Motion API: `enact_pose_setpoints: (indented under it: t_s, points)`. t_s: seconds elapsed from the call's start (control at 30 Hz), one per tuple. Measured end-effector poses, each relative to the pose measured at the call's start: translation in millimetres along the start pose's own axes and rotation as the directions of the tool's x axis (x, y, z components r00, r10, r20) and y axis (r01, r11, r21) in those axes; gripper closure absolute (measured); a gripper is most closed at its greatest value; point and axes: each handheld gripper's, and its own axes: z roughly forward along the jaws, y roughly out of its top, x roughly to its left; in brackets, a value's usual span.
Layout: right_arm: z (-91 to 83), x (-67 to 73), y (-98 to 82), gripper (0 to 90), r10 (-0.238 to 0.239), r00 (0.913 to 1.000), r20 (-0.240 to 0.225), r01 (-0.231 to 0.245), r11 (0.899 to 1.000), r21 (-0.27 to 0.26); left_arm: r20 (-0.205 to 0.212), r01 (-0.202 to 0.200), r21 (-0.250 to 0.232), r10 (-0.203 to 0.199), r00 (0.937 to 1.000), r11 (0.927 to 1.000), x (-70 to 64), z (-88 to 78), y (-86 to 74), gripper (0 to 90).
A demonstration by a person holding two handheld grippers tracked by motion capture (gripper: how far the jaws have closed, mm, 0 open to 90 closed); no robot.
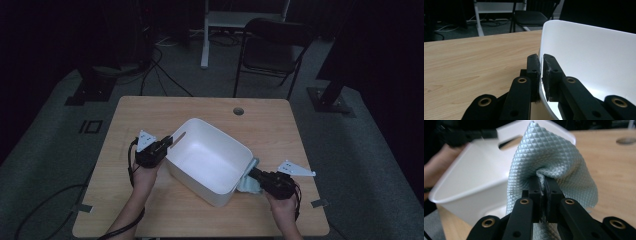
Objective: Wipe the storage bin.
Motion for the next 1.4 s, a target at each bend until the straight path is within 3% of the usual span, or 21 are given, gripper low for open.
enact_pose_setpoints:
  t_s: [0.13,0.4,0.57,0.63,0.87,0.97,1.1,1.2,1.33,1.4]
  points:
    - [4.9,-5.7,-5.8,85.6,0.032,0.9995,-0.003,-0.032,0.999,0.027,-0.01,0.0,-0.001,0.0,0.9999,1.0,-0.5,-0.3,0.0,84.3]
    - [-9.3,8.8,1.8,85.5,-0.003,0.9977,-0.068,0.003,1.0,-0.008,-0.013,0.001,0.002,0.0,0.9999,1.0,-2.4,0.7,0.5,84.6]
    - [-4.0,7.7,-1.9,85.6,0.004,0.9985,-0.055,-0.004,1.0,0.002,-0.008,0.003,0.002,-0.003,1.0,1.0,-2.0,0.7,0.4,84.6]
    - [2.8,4.3,-10.7,85.5,0.023,0.999,-0.039,-0.021,0.999,0.041,-0.019,0.001,0.001,-0.001,0.9998,1.0,-2.6,0.7,0.3,84.5]
    - [-8.3,16.6,-4.9,85.5,-0.005,0.9963,-0.086,0.006,1.0,0.01,-0.023,-0.001,0.006,0.001,0.9997,1.0,-3.4,1.1,0.9,84.7]
    - [-6.2,18.2,-5.2,85.6,-0.018,0.9971,-0.074,0.019,1.0,0.016,-0.012,0.005,0.005,-0.004,0.9999,1.0,-2.5,1.0,0.6,84.7]
    - [1.9,12.9,-11.8,85.6,0.006,0.9985,-0.054,-0.003,0.999,0.052,-0.02,0.003,0.0,-0.003,0.9998,1.0,-2.9,1.0,0.3,84.5]
    - [-0.2,11.9,-12.4,85.5,0.023,0.9975,-0.067,-0.02,0.998,0.053,-0.031,-0.001,0.002,0.001,0.9995,1.0,-3.9,1.8,0.8,84.7]
    - [-8.5,22.2,-6.5,85.5,0.002,0.994,-0.109,0.0,1.0,0.019,-0.026,0.007,0.0,-0.007,0.9996,1.0,-3.9,2.2,0.8,84.8]
    - [-6.5,23.5,-6.6,85.6,-0.014,0.9953,-0.095,0.017,1.0,0.027,-0.022,0.006,0.002,-0.005,0.9997,1.0,-3.6,2.2,0.9,84.8]
